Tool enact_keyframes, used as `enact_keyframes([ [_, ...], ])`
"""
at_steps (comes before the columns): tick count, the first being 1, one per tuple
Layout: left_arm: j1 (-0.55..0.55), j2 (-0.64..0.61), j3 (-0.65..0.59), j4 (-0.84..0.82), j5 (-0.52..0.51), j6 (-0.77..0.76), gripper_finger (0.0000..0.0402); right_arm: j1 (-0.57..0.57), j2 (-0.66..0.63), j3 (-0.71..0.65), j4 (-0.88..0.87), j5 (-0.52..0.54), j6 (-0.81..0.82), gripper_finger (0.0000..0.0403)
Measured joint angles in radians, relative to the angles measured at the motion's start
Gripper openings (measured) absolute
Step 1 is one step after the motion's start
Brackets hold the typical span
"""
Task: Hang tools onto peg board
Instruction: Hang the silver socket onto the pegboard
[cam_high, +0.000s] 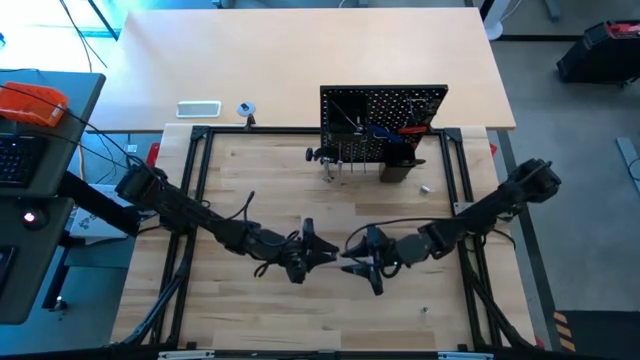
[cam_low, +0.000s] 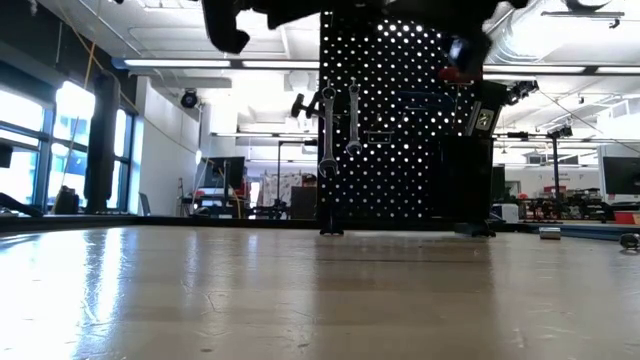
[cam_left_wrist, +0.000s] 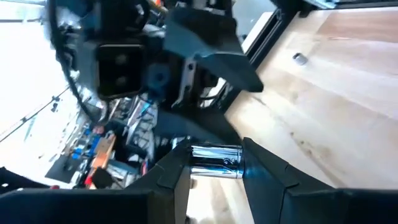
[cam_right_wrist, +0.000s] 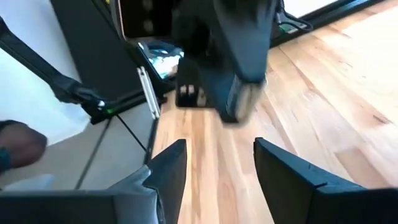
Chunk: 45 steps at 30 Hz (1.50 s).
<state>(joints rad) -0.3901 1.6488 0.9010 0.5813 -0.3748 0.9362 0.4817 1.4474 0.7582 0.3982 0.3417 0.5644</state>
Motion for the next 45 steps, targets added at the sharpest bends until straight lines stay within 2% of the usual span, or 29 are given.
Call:
enact_keyframes([
  [7, 0.007, -0.113, 0.035, -0.103, -0.052, 0.024, 0.0107, 0.088, -0.05, 0.0, -0.165, 0.133, 0.052, 0.0181],
  [12, 0.052, -0.217, 0.095, -0.147, -0.054, 0.074, 0.0107, 0.135, -0.044, 0.0, -0.32, 0.21, 0.161, 0.0181],
  [15, 0.104, -0.264, 0.161, -0.2, -0.031, 0.084, 0.0107, 0.16, -0.029, 0.0, -0.402, 0.265, 0.225, 0.0181],
  [20, 0.232, -0.279, 0.342, -0.364, 0.078, 0.064, 0.0107, 0.189, 0.0, -0.002, -0.425, 0.309, 0.248, 0.0181],
  [27, 0.422, -0.208, 0.636, -0.545, 0.249, -0.078, 0.0107, 0.201, 0.046, -0.003, -0.447, 0.315, 0.27, 0.0181],
  [32, 0.531, -0.123, 0.818, -0.678, 0.314, -0.234, 0.0107, 0.215, 0.072, -0.004, -0.457, 0.319, 0.292, 0.0181],
  [41, 0.631, 0.061, 1.068, -0.948, 0.313, -0.475, 0.0108, 0.238, 0.077, -0.004, -0.458, 0.389, 0.292, 0.0181],
  [45, 0.65, 0.109, 1.152, -1.034, 0.275, -0.541, 0.0108, 0.241, 0.077, -0.004, -0.457, 0.392, 0.292, 0.0181],
])
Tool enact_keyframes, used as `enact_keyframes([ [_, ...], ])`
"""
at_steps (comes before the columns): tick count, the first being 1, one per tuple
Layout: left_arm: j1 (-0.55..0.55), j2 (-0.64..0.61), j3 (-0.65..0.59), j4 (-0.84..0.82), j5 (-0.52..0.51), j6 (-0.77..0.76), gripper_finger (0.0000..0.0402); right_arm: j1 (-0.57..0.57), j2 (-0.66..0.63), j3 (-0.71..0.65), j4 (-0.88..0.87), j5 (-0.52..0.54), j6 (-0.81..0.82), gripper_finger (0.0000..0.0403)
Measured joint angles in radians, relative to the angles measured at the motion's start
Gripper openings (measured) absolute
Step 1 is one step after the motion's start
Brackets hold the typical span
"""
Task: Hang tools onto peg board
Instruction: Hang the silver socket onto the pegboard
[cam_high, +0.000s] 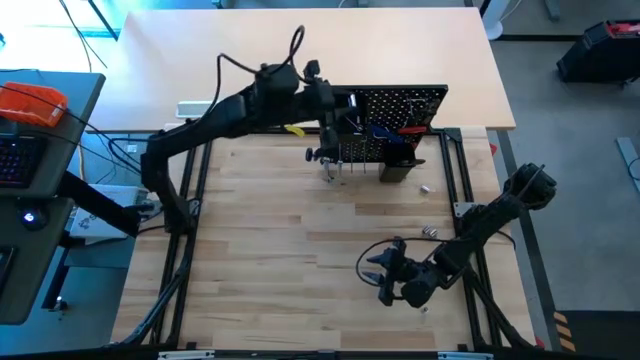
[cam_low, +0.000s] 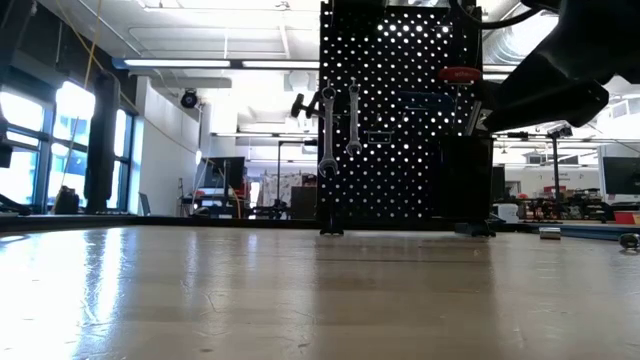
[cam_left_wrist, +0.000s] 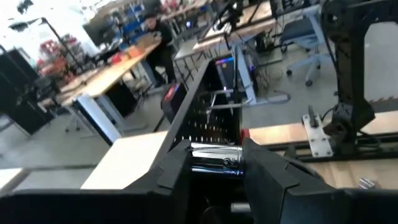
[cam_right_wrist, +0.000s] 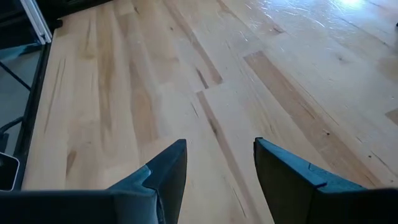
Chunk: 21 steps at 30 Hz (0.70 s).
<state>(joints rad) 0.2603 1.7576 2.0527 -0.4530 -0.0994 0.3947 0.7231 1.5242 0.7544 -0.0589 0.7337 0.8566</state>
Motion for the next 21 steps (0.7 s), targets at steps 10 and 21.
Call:
enact_keyframes([
  [10, 0.03, -0.002, 0.03, -0.11, -0.044, -0.08, 0.0116, 0.002, 0.0, 0.0, -0.005, 0.012, -0.001, 0.0181],
  [21, 0.028, -0.002, 0.03, -0.128, -0.024, -0.087, 0.016, 0.002, 0.0, 0.0, -0.005, 0.018, 0.012, 0.0181],
])
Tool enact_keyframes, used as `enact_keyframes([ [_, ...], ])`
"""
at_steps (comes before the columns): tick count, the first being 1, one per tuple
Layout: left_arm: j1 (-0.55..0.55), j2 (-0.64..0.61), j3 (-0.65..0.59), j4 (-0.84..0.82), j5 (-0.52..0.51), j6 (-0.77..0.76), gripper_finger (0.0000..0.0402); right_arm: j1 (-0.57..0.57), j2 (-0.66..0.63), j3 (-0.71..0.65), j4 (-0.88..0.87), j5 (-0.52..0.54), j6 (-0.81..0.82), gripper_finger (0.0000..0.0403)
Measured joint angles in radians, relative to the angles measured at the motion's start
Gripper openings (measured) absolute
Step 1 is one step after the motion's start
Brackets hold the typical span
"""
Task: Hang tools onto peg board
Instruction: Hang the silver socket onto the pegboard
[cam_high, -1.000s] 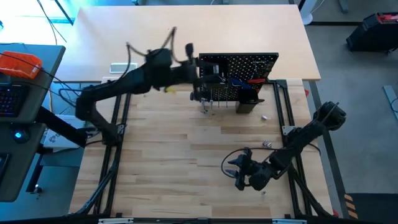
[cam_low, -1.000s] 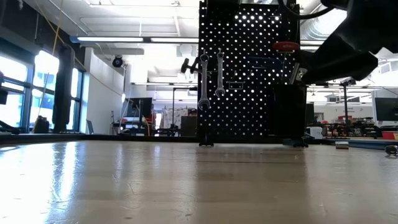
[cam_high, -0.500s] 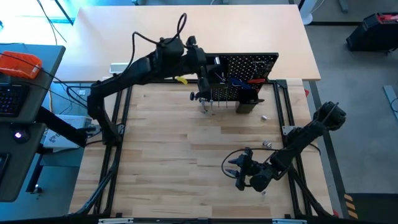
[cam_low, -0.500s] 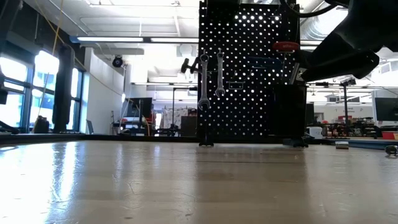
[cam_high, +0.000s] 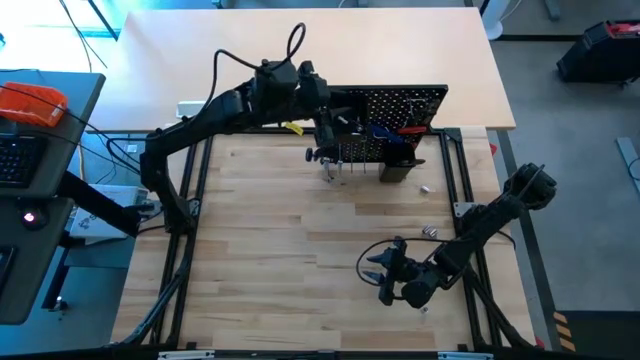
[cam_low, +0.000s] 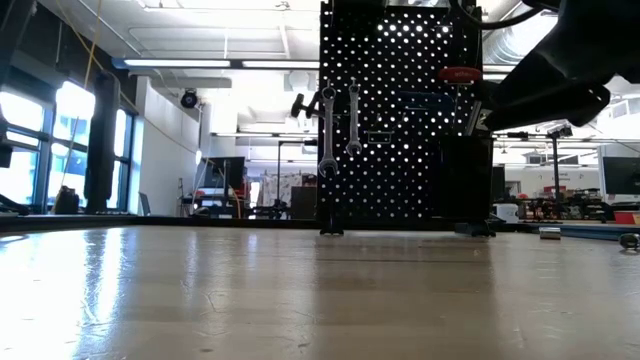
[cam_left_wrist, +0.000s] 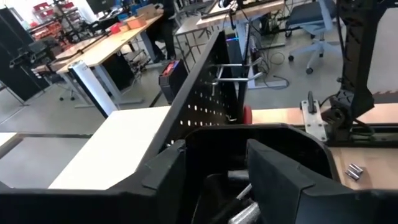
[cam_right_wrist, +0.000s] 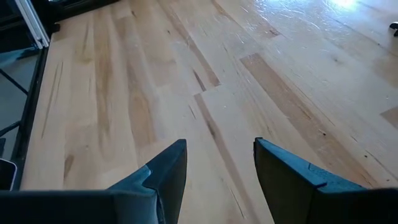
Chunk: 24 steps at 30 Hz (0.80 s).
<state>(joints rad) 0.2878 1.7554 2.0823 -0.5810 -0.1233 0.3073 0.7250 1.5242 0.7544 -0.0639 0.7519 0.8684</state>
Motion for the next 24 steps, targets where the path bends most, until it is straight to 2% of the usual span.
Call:
enact_keyframes([
  [7, -0.009, -0.003, -0.001, -0.006, 0.011, 0.02, 0.017, 0.017, 0.0, 0.0, -0.006, 0.0, 0.017, 0.0181],
  [14, -0.093, -0.043, -0.002, 0.01, 0.043, 0.162, 0.017, 0.054, 0.0, 0.0, -0.069, -0.021, 0.061, 0.0181],
  [18, -0.172, -0.067, -0.002, -0.009, 0.031, 0.207, 0.017, 0.071, 0.0, 0.0, -0.104, -0.115, 0.1, 0.0181],
  [22, -0.248, -0.076, 0.0, -0.095, 0.028, 0.207, 0.017, 0.108, 0.0, 0.001, -0.109, -0.252, 0.104, 0.0181],
  [24, -0.286, -0.073, -0.001, -0.166, 0.024, 0.198, 0.017, 0.141, 0.0, 0.011, -0.131, -0.287, 0.11, 0.0181],
])
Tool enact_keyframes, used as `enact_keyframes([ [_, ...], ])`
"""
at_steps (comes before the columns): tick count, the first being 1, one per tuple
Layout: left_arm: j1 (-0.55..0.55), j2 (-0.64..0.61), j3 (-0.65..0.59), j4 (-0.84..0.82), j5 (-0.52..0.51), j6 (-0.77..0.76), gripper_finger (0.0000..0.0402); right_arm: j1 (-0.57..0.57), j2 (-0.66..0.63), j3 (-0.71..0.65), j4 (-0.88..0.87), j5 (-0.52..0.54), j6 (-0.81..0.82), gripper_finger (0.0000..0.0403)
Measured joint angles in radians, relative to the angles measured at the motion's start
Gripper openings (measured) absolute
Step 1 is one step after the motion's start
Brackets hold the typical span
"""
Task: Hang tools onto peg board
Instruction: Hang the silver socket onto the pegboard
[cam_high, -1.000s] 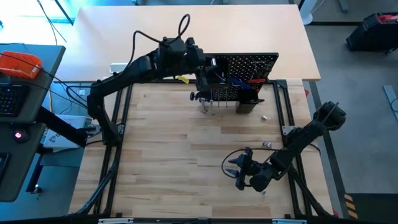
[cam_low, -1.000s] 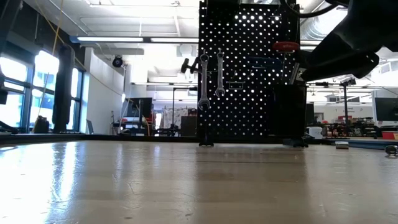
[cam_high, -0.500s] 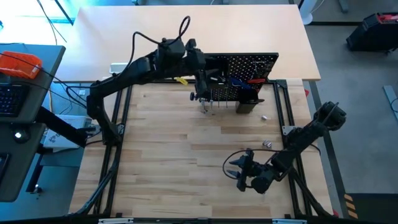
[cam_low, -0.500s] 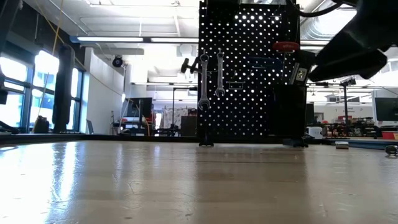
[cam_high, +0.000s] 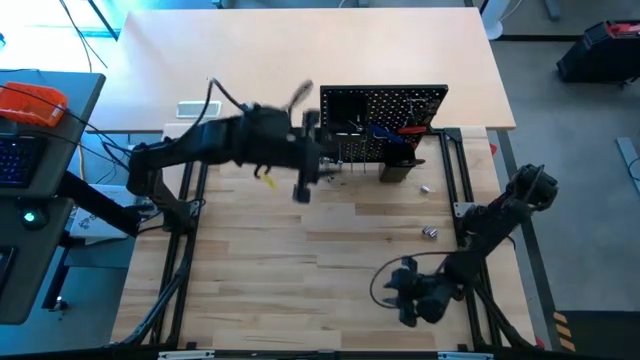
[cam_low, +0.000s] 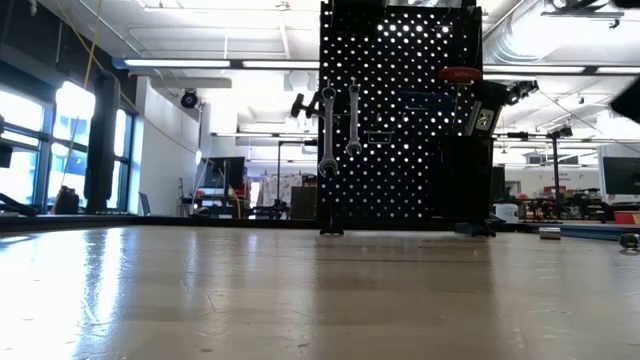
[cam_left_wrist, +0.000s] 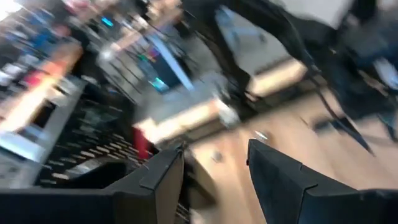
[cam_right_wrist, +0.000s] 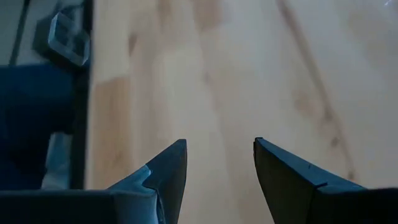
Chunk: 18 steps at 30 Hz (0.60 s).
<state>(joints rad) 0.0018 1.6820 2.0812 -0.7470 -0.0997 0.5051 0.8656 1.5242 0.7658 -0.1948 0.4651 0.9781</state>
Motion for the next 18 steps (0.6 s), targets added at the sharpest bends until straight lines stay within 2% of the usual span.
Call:
enact_keyframes([
  [5, -0.091, 0.007, -0.048, -0.09, -0.036, -0.031, 0.017, 0.096, 0.0, 0.058, -0.195, -0.013, 0.146, 0.0181],
  [10, -0.161, 0.008, -0.135, -0.081, -0.04, -0.05, 0.017, 0.199, 0.0, 0.127, -0.35, -0.011, 0.302, 0.0181],
  [18, -0.224, 0.008, -0.3, 0.015, -0.041, -0.076, 0.017, 0.333, 0.021, 0.137, -0.416, -0.003, 0.523, 0.0181],
])
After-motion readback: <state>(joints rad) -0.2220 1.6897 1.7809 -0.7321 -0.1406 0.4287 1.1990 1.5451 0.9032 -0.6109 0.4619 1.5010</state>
